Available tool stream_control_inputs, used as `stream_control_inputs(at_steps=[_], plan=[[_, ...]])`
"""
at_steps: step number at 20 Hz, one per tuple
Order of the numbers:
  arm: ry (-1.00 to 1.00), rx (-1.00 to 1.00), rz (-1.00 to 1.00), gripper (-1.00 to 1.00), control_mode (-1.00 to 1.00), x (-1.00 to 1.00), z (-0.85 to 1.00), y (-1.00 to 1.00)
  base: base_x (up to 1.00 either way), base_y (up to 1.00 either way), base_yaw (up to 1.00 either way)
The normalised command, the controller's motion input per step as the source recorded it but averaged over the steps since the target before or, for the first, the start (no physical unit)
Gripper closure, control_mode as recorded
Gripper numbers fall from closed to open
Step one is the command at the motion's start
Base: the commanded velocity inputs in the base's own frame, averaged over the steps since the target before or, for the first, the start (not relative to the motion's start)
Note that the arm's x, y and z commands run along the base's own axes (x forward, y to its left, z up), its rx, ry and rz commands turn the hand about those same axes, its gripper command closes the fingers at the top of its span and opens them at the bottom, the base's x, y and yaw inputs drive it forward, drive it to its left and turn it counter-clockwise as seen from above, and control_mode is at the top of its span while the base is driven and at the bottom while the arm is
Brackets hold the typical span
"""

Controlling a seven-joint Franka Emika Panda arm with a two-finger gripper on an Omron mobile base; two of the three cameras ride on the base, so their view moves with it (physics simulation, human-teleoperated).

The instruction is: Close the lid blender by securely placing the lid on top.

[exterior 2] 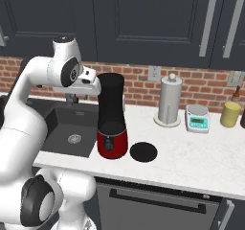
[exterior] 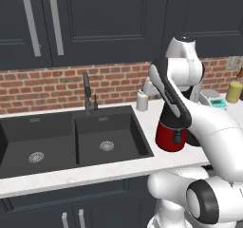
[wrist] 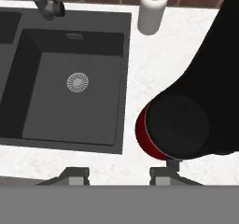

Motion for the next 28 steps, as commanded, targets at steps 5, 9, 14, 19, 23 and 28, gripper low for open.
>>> stream_control_inputs(at_steps=[5,9,14,19,23,28], plan=[[-0.04,0.00,0.01,-1.00,-1.00,-0.07,-0.05,-0.45,0.00,0.00,0.00],[-0.21,0.10,0.08,-1.00,-1.00,-0.58,-0.18,-1.00,0.00,0.00,0.00],[-0.28,0.22,0.10,-1.00,-1.00,-0.89,-0.10,-1.00,0.00,0.00,0.00],[-0.28,0.24,0.11,-1.00,-1.00,-0.86,-0.11,-1.00,0.00,0.00,0.00],[-0.22,0.10,0.24,-1.00,-1.00,-0.54,-0.09,-0.97,0.00,0.00,0.00],[-0.05,-0.04,0.33,-1.00,-1.00,-0.03,-0.16,-0.53,0.00,0.00,0.00]])
